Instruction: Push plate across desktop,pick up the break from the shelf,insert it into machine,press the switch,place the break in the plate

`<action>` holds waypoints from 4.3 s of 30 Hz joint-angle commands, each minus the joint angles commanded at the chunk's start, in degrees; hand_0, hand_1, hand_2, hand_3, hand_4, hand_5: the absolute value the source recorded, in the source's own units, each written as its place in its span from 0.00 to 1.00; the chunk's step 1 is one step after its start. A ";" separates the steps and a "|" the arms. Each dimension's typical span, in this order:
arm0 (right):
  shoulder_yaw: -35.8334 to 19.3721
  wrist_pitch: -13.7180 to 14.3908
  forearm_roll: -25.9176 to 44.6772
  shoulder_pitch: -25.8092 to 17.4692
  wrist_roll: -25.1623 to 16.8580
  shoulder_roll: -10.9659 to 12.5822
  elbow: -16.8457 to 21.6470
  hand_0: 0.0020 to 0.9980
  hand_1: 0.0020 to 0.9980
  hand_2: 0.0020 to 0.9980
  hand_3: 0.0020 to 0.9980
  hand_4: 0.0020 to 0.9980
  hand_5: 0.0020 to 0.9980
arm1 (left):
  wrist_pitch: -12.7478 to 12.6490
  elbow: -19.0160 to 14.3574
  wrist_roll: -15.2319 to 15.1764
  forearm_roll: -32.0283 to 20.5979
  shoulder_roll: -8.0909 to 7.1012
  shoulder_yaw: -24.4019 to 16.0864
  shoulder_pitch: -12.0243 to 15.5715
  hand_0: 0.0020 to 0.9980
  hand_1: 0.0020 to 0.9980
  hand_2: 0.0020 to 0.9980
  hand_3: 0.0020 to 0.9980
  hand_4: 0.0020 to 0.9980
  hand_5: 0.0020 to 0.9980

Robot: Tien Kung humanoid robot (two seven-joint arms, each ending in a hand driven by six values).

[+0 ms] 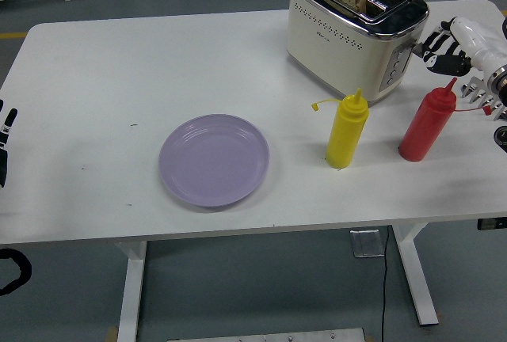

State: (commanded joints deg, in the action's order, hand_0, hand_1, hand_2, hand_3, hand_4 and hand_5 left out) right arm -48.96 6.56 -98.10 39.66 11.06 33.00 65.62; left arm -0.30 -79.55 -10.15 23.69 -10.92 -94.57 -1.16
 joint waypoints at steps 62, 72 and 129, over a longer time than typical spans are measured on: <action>-7.92 0.31 -2.85 -0.44 3.46 0.13 2.93 0.43 0.49 0.61 0.65 0.53 0.40 | -0.09 0.06 -0.08 0.02 -0.07 -0.16 -0.14 0.82 0.86 0.92 0.85 0.65 1.00; -11.00 3.47 1.31 -0.90 2.13 0.30 5.66 0.70 0.73 0.82 0.84 0.58 0.43 | -0.13 0.07 -0.08 0.04 -0.02 -0.10 -0.14 0.82 0.86 0.92 0.85 0.65 1.00; 9.28 -4.65 6.27 27.75 6.27 -20.59 -21.60 0.76 0.76 0.78 0.85 0.79 0.47 | -0.21 0.16 -0.19 0.02 -0.57 -0.36 -0.27 0.82 0.86 0.92 0.85 0.65 1.00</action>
State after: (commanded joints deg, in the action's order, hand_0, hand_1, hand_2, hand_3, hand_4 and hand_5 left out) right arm -39.68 1.92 -91.83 67.41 17.33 12.41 44.02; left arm -0.51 -79.39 -10.34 23.70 -11.49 -94.93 -1.43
